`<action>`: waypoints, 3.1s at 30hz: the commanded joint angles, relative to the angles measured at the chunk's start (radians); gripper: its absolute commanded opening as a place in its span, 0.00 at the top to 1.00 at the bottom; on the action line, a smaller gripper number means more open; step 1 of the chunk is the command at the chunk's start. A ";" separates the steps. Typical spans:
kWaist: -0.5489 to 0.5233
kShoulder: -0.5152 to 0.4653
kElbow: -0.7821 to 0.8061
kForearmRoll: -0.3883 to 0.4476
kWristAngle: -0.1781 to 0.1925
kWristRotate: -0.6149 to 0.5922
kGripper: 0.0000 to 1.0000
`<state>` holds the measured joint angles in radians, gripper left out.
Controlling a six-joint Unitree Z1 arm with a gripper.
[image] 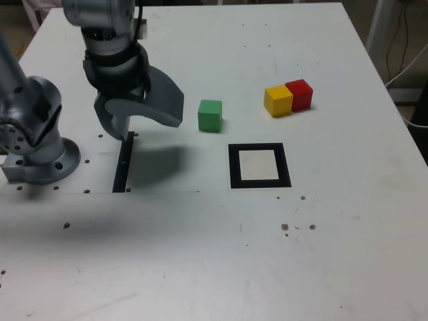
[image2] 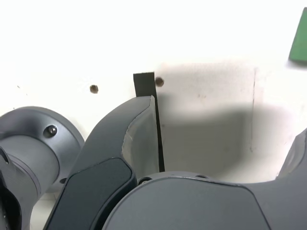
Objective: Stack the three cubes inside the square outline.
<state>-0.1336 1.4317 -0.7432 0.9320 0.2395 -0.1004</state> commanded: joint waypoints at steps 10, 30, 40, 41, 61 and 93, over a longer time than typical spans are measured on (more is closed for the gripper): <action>0.115 -0.029 -0.150 0.143 -0.010 0.119 0.01; 0.188 0.140 -0.619 0.454 -0.054 0.440 0.01; 0.261 0.274 -0.828 0.548 -0.074 0.559 0.01; 0.269 0.288 -0.845 0.549 -0.077 0.568 0.01; 0.453 0.581 -1.224 0.549 -0.050 0.809 0.00; 0.448 0.786 -1.379 0.383 0.034 1.505 0.01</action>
<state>0.3162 2.2112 -2.1239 1.3233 0.2681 1.4062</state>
